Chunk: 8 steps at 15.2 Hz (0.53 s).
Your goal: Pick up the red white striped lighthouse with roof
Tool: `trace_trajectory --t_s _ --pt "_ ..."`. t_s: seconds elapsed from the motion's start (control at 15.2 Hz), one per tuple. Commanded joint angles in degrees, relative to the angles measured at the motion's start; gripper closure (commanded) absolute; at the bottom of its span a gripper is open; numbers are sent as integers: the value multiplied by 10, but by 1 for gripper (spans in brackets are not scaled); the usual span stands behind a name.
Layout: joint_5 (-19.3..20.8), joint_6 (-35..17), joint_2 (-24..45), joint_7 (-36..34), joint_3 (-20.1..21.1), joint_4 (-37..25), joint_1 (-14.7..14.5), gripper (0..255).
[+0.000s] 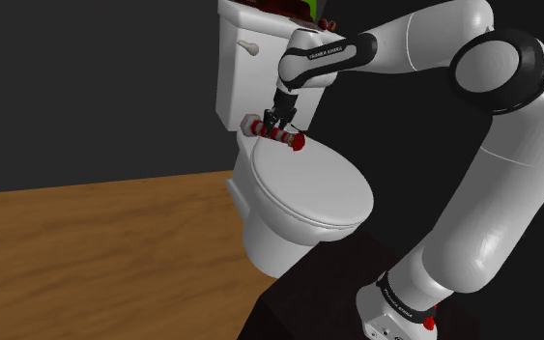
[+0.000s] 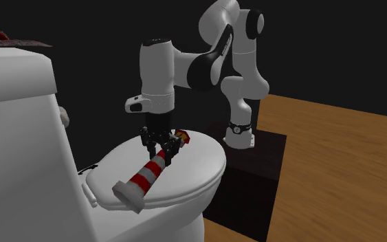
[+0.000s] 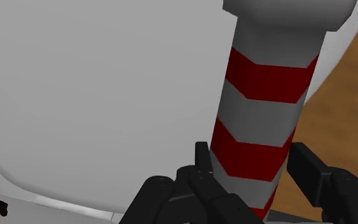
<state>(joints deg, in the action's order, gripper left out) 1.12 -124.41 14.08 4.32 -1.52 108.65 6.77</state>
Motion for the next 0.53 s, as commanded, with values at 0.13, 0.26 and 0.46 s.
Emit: trace_trajectory --t_s 0.13,0.26,0.46 --pt "0 28 -13 1 0 -15 0 255" --pt "0 42 -19 1 0 -24 0 255" --pt "0 50 -22 1 0 -29 0 255"
